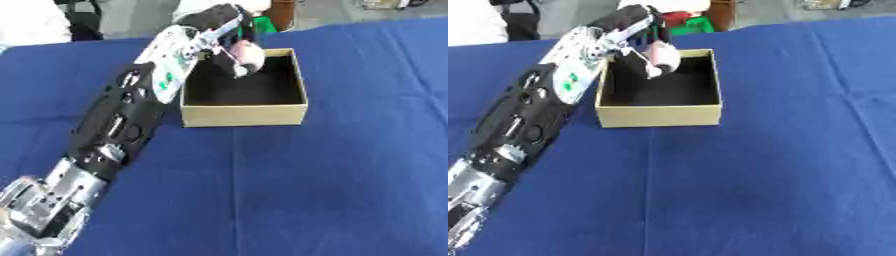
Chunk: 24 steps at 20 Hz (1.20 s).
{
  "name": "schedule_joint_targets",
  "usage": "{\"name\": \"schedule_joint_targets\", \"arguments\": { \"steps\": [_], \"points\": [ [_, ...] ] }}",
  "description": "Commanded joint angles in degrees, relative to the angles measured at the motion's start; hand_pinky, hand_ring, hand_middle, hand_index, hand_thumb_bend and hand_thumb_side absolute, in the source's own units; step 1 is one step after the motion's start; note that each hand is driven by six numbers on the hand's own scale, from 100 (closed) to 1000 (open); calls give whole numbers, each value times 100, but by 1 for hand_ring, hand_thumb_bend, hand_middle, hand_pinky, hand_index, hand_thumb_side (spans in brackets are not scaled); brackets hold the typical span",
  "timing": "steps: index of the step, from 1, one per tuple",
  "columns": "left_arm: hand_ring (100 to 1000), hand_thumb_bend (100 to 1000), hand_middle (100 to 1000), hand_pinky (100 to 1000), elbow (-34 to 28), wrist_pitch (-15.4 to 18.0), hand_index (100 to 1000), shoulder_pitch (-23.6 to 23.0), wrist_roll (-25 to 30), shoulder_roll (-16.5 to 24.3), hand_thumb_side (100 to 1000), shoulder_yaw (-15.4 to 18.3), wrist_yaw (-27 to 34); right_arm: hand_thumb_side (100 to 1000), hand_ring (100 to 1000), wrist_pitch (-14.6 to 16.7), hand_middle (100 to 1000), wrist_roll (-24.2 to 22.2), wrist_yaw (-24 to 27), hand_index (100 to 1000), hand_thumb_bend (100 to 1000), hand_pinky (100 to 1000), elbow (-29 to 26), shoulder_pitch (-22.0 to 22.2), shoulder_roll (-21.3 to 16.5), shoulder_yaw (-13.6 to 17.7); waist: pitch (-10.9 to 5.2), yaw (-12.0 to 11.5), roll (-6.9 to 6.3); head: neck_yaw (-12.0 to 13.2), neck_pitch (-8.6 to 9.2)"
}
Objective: Pick up objects on the table and place them in the box.
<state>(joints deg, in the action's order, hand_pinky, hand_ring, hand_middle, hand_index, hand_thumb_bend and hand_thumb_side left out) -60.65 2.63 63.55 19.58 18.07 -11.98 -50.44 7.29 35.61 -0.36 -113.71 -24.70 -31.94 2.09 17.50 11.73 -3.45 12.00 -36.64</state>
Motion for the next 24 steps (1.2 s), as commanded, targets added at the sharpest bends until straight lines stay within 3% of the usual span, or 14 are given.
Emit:
{"name": "schedule_joint_targets", "arguments": {
  "steps": [1, 5, 14, 20, 24],
  "points": [
    [624, 477, 669, 553, -55, -37, 713, 86, 54, 78, 100, 70, -52, 1000, 737, 2, 744, -2, 14, 851, 242, 763, -88, -51, -75, 41, -107, -5, 36, -17, 53],
    [682, 514, 725, 586, -78, -59, 771, 60, 147, 91, 100, 88, -32, 1000, 738, -6, 744, 0, 13, 851, 242, 763, -88, -35, -74, 47, -118, -19, 45, -23, 56],
    [656, 427, 683, 558, -623, -206, 716, 49, -110, 256, 100, 223, 126, 1000, 738, -12, 744, 14, 5, 851, 242, 763, -88, 10, -91, 61, -155, -61, 47, -61, 53],
    [642, 391, 663, 538, -1947, -352, 670, -272, -470, 881, 100, 380, 625, 1000, 738, -1, 745, 62, -39, 851, 241, 763, -88, 72, -171, 114, -203, -145, 19, -236, 3],
    [644, 466, 657, 543, -3123, -686, 651, -810, -1004, 1478, 104, 567, 1306, 1000, 739, 19, 745, 107, -78, 851, 240, 763, -88, 108, -230, 159, -233, -221, 14, -355, -19]
  ]
}}
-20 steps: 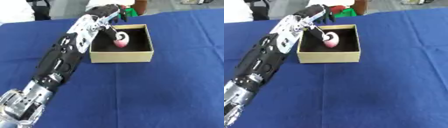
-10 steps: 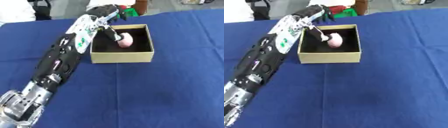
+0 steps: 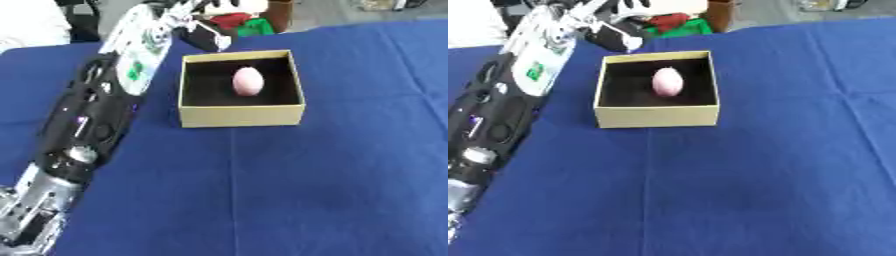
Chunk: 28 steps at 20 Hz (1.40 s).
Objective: Pick up objects on the table and place them in the box.
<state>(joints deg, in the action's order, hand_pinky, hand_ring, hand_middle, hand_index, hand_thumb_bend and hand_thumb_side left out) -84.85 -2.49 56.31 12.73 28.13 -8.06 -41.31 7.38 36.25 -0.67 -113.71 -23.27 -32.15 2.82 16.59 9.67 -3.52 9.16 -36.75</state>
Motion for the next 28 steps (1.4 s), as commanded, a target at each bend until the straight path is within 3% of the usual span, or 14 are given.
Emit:
{"name": "schedule_joint_targets", "arguments": {
  "steps": [1, 3, 4, 5, 9, 12, 16, 20, 24, 28],
  "points": [
    [641, 468, 654, 543, -978, -283, 649, -252, -508, 611, 108, 237, 629, 1000, 739, 15, 745, 52, -56, 851, 240, 763, -88, -29, -223, 94, -146, -30, 27, -93, -11],
    [642, 474, 652, 551, -1478, -468, 646, -588, -936, 847, 110, 364, 1087, 1000, 739, 25, 746, 69, -72, 851, 240, 763, -88, -13, -247, 112, -152, -61, 41, -126, -16],
    [641, 413, 650, 556, -1700, -546, 644, -768, -1163, 953, 131, 435, 1279, 1000, 739, 29, 746, 78, -80, 851, 246, 763, -88, -4, -255, 123, -154, -77, 51, -137, -18],
    [641, 465, 649, 557, -1917, -596, 643, -951, -1391, 1046, 120, 502, 1474, 1000, 739, 31, 746, 88, -87, 851, 240, 763, -88, 3, -262, 132, -155, -93, 62, -148, -16],
    [641, 441, 648, 562, -2610, -680, 643, -1675, -2216, 1407, 194, 761, 2007, 1000, 739, 38, 746, 121, -113, 851, 240, 762, -88, 25, -293, 161, -154, -150, 111, -187, -34],
    [643, 434, 651, 568, -2919, -683, 646, -2118, -2705, 1603, 272, 928, 2186, 1000, 739, 43, 747, 142, -125, 851, 241, 762, -88, 32, -304, 177, -150, -185, 140, -192, -40],
    [644, 426, 653, 576, -2971, -436, 649, -2698, -3327, 1777, 365, 1138, 2256, 1000, 739, 61, 747, 157, -147, 850, 242, 761, -88, 30, -323, 191, -141, -228, 183, -215, -49],
    [643, 310, 654, 576, -2974, -192, 648, -3235, -3728, 1671, 432, 1285, 2390, 1000, 739, 79, 747, 178, -168, 850, 241, 761, -88, 41, -321, 211, -134, -256, 219, -229, -51],
    [664, 199, 673, 601, -2975, -13, 660, -3611, -3844, 1408, 553, 1364, 2607, 1000, 739, 78, 748, 197, -180, 851, 241, 761, -88, 56, -315, 223, -134, -270, 256, -260, -62],
    [667, 150, 676, 612, -2975, 187, 666, -3795, -3978, 1214, 630, 1472, 2822, 1000, 739, 79, 748, 213, -185, 851, 241, 761, -88, 61, -306, 235, -139, -273, 280, -292, -31]
  ]
}}
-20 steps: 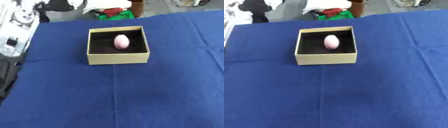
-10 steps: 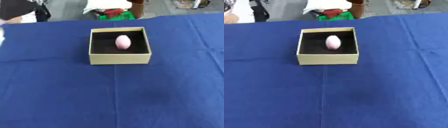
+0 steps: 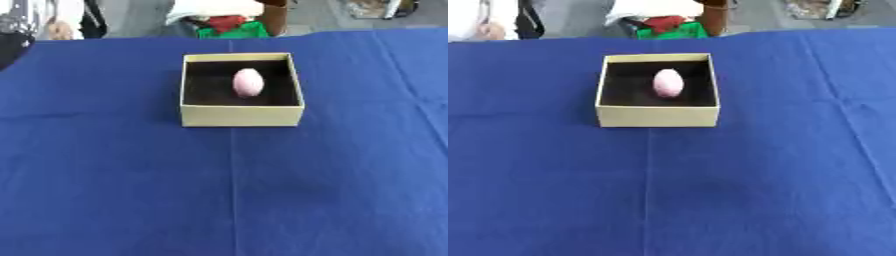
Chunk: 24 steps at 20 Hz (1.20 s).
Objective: Pick up objects on the table and place them in the box.
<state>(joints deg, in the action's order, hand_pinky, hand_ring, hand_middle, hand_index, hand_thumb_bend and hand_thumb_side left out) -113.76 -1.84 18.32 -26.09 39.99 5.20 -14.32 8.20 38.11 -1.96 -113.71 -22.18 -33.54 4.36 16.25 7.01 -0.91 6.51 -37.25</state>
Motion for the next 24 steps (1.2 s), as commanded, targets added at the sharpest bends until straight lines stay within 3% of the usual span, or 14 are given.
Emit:
{"name": "schedule_joint_targets", "arguments": {
  "steps": [1, 5, 8, 12, 24],
  "points": [
    [665, 149, 675, 614, -83, 170, 666, -21, -167, -1, 650, 173, 160, 1000, 739, -4, 748, 32, -58, 850, 242, 761, -88, -46, -164, 83, -105, -7, 22, -31, 26],
    [663, 161, 674, 620, -83, 407, 670, -91, -490, -74, 684, 269, 283, 1000, 739, -7, 748, 45, -63, 850, 243, 761, -88, -37, -161, 90, -102, -5, 25, -51, 44],
    [659, 229, 669, 618, -83, 623, 679, -158, -770, -124, 787, 342, 358, 1000, 739, -12, 748, 55, -67, 850, 244, 761, -88, -28, -154, 93, -98, -4, 18, -76, 54],
    [656, 329, 664, 616, -83, 761, 679, -284, -916, -204, 750, 391, 335, 1000, 739, -18, 748, 64, -74, 850, 246, 761, -88, -21, -151, 96, -93, 1, 15, -93, 57],
    [652, 243, 661, 622, -83, 972, 678, -434, -1130, -366, 816, 469, 560, 1000, 739, -33, 748, 72, -87, 849, 250, 760, -88, -13, -148, 99, -91, -1, 29, -89, 54]
  ]
}}
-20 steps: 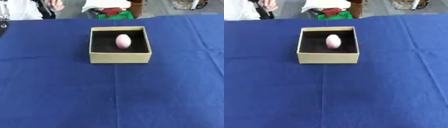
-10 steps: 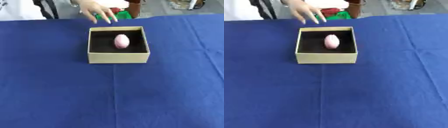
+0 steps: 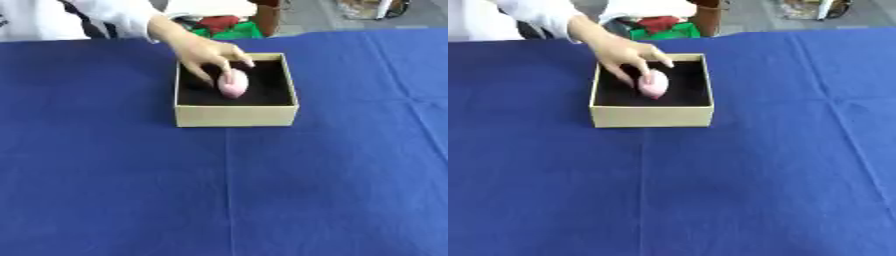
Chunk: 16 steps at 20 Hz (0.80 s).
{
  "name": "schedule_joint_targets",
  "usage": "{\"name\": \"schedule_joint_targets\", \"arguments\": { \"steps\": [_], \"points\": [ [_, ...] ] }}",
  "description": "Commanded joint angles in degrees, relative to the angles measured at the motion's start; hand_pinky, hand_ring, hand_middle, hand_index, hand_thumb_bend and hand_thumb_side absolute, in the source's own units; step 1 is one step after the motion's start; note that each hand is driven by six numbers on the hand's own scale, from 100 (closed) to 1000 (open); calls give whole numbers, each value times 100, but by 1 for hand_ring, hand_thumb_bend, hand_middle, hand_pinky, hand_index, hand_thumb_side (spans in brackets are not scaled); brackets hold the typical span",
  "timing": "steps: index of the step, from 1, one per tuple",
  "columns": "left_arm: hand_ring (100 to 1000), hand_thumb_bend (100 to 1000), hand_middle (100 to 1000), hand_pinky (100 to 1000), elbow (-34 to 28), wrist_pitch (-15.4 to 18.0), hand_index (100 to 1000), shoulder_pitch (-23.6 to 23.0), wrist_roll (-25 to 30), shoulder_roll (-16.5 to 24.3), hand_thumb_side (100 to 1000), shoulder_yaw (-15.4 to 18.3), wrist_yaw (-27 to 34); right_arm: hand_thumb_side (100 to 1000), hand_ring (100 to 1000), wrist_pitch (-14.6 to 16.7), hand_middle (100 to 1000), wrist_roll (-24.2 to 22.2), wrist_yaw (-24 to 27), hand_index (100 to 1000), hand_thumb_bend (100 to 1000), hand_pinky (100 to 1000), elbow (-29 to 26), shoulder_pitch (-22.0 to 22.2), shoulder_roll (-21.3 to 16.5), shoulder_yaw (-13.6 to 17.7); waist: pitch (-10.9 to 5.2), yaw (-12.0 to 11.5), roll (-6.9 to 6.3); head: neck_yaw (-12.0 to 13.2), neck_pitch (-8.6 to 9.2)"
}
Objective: Pick up objects on the table and place them in the box.
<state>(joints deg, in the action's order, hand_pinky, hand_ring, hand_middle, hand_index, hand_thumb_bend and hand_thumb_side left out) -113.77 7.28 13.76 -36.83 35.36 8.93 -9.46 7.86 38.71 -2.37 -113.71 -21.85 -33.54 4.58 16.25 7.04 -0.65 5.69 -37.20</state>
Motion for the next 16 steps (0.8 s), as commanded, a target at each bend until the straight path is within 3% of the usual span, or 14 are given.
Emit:
{"name": "schedule_joint_targets", "arguments": {
  "steps": [1, 8, 16],
  "points": [
    [652, 247, 661, 622, -83, 85, 678, 20, -80, 97, 813, 103, 86, 1000, 739, 0, 748, 13, -46, 849, 250, 760, -88, -44, -148, 77, -91, -3, 3, -7, 46],
    [650, 370, 659, 621, -83, 124, 684, 7, -140, 94, 754, 123, -40, 1000, 739, -3, 749, 15, -49, 849, 251, 760, -88, -41, -148, 75, -92, -4, -1, -14, 30],
    [648, 447, 656, 620, -83, 81, 683, 15, -150, 43, 733, 113, -137, 1000, 740, -3, 749, 21, -48, 849, 252, 760, -88, -39, -146, 74, -93, -2, 1, -19, 28]
  ]
}}
